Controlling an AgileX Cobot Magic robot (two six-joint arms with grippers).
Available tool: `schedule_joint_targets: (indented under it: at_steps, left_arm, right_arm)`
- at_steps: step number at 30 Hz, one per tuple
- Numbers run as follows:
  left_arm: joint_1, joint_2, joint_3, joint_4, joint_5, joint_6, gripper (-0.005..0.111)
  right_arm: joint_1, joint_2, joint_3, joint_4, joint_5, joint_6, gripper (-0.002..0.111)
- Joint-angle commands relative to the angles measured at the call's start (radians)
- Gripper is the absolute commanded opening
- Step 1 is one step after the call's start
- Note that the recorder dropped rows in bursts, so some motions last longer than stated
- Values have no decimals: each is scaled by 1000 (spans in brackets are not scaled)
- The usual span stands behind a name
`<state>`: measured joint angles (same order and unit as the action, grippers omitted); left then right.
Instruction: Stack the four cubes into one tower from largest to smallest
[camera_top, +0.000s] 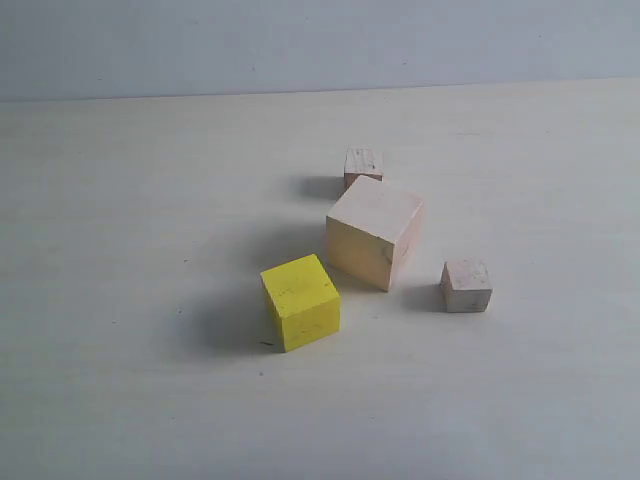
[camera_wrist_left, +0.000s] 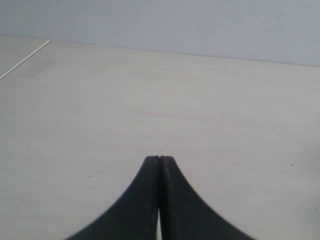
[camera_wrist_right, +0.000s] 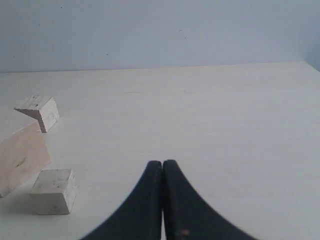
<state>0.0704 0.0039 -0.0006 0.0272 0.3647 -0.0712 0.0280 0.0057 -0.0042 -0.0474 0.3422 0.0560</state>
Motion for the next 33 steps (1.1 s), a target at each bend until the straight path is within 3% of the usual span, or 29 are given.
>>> schedule_joint_targets:
  at_steps: [1,14,22,33]
  left_arm:
    - [0,-4,1,7,-10,-4,0]
    - [0,-4,1,7,-10,-4,0]
    - [0,-4,1,7,-10,-4,0]
    - [0,-4,1,7,-10,-4,0]
  right_arm:
    - [-4,-6,4,-4,-5,-3,0]
    - [-4,-6,4,-4,-18,-3,0]
    - [-4,-6,4,-4,-365,-3,0]
    - [-4,-6,4,-4,-500,-10,0]
